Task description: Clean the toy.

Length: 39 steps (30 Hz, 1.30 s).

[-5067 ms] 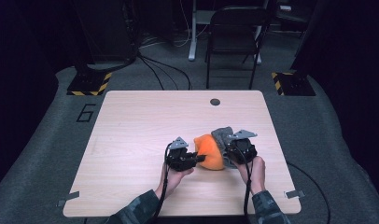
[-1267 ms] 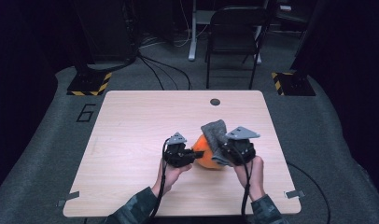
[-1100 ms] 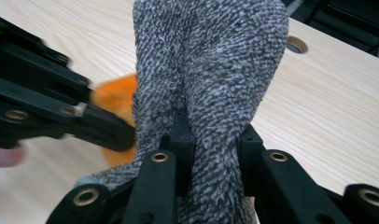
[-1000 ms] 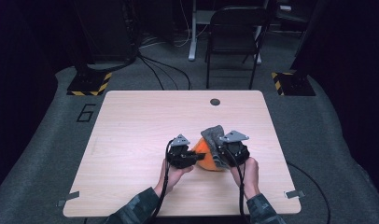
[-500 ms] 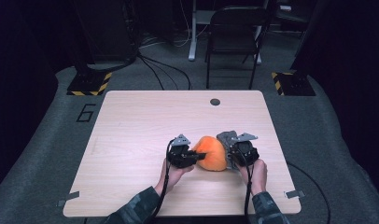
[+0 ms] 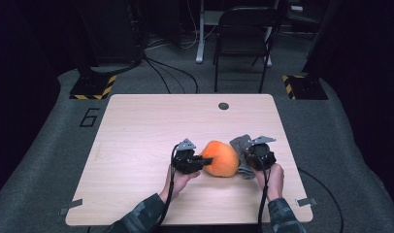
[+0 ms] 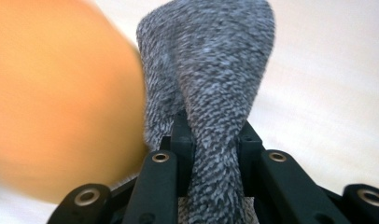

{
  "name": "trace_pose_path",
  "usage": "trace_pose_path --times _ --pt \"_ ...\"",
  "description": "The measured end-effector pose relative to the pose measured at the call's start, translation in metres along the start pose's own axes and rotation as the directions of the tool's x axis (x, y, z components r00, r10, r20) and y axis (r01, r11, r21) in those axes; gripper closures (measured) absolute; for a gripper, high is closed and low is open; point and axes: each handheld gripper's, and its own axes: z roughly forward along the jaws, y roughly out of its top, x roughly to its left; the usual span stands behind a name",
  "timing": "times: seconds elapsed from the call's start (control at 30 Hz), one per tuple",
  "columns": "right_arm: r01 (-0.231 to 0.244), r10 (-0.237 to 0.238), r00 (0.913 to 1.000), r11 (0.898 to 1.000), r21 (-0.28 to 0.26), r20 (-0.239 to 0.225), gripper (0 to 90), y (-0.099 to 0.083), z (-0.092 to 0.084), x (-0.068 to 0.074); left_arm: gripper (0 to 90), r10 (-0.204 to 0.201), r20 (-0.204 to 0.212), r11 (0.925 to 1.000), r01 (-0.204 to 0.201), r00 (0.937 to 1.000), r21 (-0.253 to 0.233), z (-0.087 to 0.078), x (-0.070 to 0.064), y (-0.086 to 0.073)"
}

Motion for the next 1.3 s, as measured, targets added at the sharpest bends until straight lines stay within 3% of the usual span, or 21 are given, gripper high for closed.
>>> trace_pose_path --times 0.1,0.17,0.2,0.3,0.37,0.4,0.5,0.63,0.77,0.93,1.07,1.2,1.3 --pt "0.032 -0.038 0.9980 0.991 -0.127 -0.050 75.3 0.018 -0.032 0.014 78.2 0.003 -0.006 1.0000 -0.003 1.0000 -0.002 0.000 -0.001 -0.001" --pt "0.060 -0.079 0.9923 0.981 -0.183 -0.096 75.1 0.025 -0.043 0.030 78.1 0.012 -0.006 0.9999 -0.012 0.9999 0.000 -0.001 0.000 -0.001" --pt "0.077 -0.099 0.9893 0.978 -0.196 -0.107 74.9 0.027 -0.045 0.039 78.1 -0.002 -0.003 1.0000 0.002 1.0000 -0.008 0.000 0.000 -0.001" --pt "0.150 -0.169 0.9805 0.973 -0.173 -0.100 74.7 0.026 -0.037 0.064 78.0 -0.002 -0.005 1.0000 0.002 1.0000 -0.001 -0.001 0.002 -0.001" --pt "0.186 -0.196 0.9783 0.974 -0.130 -0.068 74.4 0.022 -0.027 0.069 78.0 -0.001 -0.007 1.0000 0.001 1.0000 0.001 -0.001 0.002 -0.002" --pt "0.195 -0.202 0.9778 0.974 -0.119 -0.055 74.4 0.020 -0.023 0.066 77.9 0.003 -0.007 1.0000 -0.003 1.0000 0.009 -0.001 0.002 -0.002" --pt "0.154 -0.159 0.9861 0.983 -0.099 -0.048 74.5 0.017 -0.018 0.055 77.8 -0.001 -0.005 1.0000 0.001 1.0000 0.002 0.000 0.001 -0.003" --pt "0.129 -0.131 0.9908 0.989 -0.069 -0.032 74.7 0.012 -0.012 0.044 77.8 0.009 -0.004 1.0000 -0.009 1.0000 0.003 0.001 0.001 -0.003" --pt "0.088 -0.088 0.9962 0.996 -0.008 0.004 75.0 0.000 0.002 0.027 77.8 0.013 -0.006 0.9999 -0.013 0.9999 0.001 0.001 0.000 -0.003" --pt "0.059 -0.061 0.9977 0.995 0.081 0.028 75.1 -0.015 0.027 0.011 77.8 0.013 -0.006 0.9999 -0.013 0.9999 0.000 0.002 0.001 -0.002" --pt "0.061 -0.066 0.9976 0.985 0.162 0.021 74.8 -0.026 0.048 0.005 77.7 0.004 -0.007 1.0000 -0.004 1.0000 -0.005 0.002 0.002 -0.001" --pt "0.047 -0.052 0.9981 0.987 0.153 0.033 74.6 -0.022 0.042 0.002 77.5 0.005 -0.009 1.0000 -0.005 0.9999 -0.006 0.001 0.002 -0.002" --pt "0.010 -0.012 0.9992 0.998 0.058 0.038 74.6 -0.008 0.013 -0.002 77.4 0.001 -0.010 1.0000 -0.001 1.0000 -0.003 0.000 0.002 -0.002"
